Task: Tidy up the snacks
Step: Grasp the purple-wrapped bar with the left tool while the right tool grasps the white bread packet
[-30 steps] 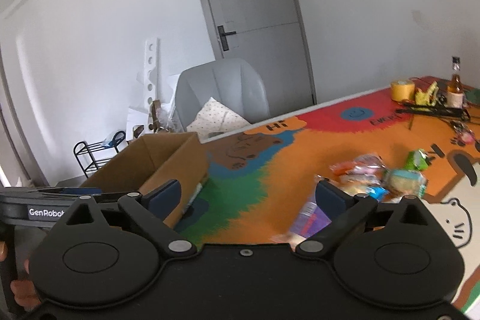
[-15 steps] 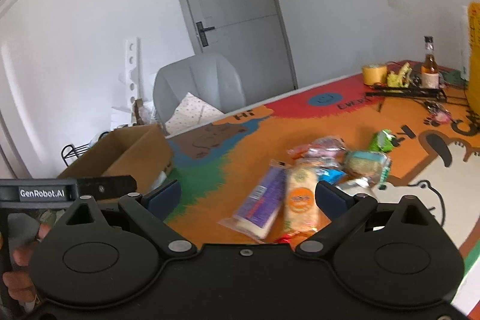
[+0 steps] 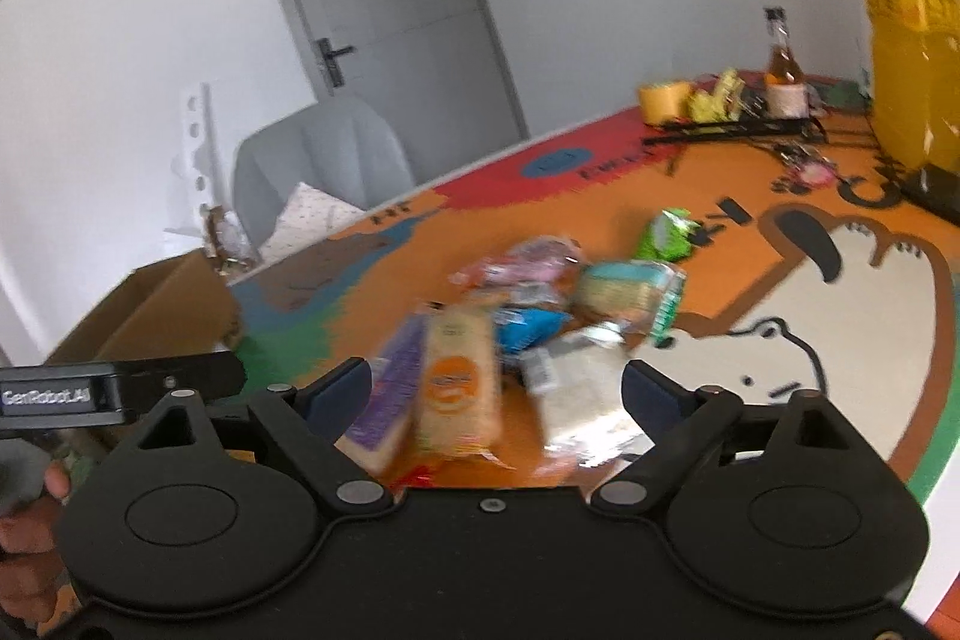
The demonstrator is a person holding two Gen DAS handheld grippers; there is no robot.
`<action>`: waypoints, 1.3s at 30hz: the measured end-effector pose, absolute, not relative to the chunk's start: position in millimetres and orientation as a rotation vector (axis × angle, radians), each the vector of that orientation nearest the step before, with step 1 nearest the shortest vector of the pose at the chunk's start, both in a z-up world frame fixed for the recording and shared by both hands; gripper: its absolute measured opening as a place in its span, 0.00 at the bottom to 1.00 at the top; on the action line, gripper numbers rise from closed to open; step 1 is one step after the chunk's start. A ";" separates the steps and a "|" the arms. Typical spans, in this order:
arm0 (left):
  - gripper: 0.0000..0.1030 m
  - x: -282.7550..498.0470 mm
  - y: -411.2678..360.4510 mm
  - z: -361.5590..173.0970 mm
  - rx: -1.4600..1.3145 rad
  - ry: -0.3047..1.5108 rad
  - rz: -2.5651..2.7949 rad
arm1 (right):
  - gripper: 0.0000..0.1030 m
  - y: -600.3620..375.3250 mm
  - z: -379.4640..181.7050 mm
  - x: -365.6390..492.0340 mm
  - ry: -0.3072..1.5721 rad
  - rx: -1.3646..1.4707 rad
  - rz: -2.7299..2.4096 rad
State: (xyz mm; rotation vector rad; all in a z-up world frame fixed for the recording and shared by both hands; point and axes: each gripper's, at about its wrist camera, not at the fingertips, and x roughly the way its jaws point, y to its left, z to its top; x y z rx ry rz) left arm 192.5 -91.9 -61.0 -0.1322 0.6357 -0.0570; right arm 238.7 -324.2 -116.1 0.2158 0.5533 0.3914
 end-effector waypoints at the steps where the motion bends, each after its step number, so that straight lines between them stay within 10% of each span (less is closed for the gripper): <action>1: 0.87 195.3 -95.1 -63.8 -0.128 0.642 -0.064 | 0.82 -326.5 -118.8 241.2 0.563 0.219 0.381; 26: 0.56 255.0 -130.4 -119.3 -0.055 0.756 -0.116 | 0.78 -325.5 -152.1 283.0 0.618 0.111 0.346; 30: 0.36 255.3 -128.9 -117.3 -0.042 0.763 -0.102 | 0.47 -319.4 -149.8 280.7 0.622 0.048 0.333; 39: 0.30 239.2 -115.4 -107.7 -0.081 0.778 -0.097 | 0.43 -317.6 -142.1 266.1 0.606 0.079 0.362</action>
